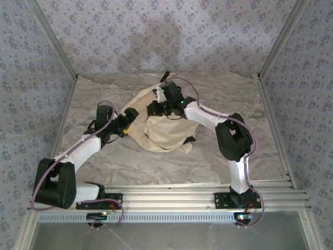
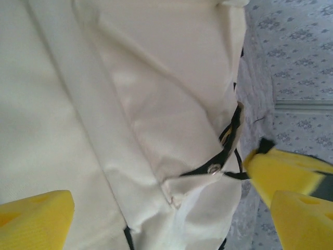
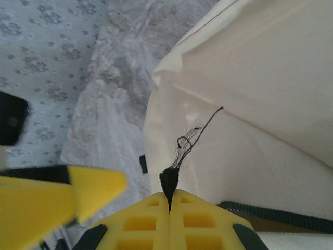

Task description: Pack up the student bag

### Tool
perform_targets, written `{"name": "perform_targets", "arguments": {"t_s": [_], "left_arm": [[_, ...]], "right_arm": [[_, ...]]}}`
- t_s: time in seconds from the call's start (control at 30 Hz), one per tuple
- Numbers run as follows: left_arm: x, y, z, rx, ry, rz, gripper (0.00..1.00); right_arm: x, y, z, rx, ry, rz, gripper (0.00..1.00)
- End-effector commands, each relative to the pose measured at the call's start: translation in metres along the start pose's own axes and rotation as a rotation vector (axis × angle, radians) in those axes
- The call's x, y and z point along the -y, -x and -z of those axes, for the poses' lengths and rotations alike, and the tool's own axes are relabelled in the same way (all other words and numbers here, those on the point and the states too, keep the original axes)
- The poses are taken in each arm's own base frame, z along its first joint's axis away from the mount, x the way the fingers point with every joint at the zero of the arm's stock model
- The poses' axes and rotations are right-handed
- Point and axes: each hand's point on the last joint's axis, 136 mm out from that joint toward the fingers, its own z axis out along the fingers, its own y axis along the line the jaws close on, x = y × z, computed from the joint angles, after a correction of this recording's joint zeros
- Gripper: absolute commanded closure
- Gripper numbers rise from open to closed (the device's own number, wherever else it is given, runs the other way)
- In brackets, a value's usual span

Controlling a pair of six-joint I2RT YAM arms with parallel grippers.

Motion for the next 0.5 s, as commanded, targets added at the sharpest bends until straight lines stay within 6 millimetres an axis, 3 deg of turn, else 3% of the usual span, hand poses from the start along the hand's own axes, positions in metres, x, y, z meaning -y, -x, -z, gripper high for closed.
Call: {"name": "perform_targets", "arguments": {"t_s": [0.0,0.17,0.33,0.47], "left_arm": [[0.02,0.004,-0.005,0.049,-0.08,0.084,0.06],[0.008,0.0,-0.018,0.076,-0.069,0.138,0.13],[-0.02,0.007,-0.034,0.125,-0.003,0.163,0.3],[-0.028,0.016,-0.048,0.161,0.006,0.168,0.46]], "right_arm": [[-0.055,0.03,0.031,0.11,0.155,0.026,1.0],[-0.064,0.026,0.034,0.113,0.189,0.011,1.0],[-0.071,0.019,0.035,0.099,0.253,-0.028,1.0],[-0.074,0.013,0.042,0.098,0.271,-0.041,1.0]]}}
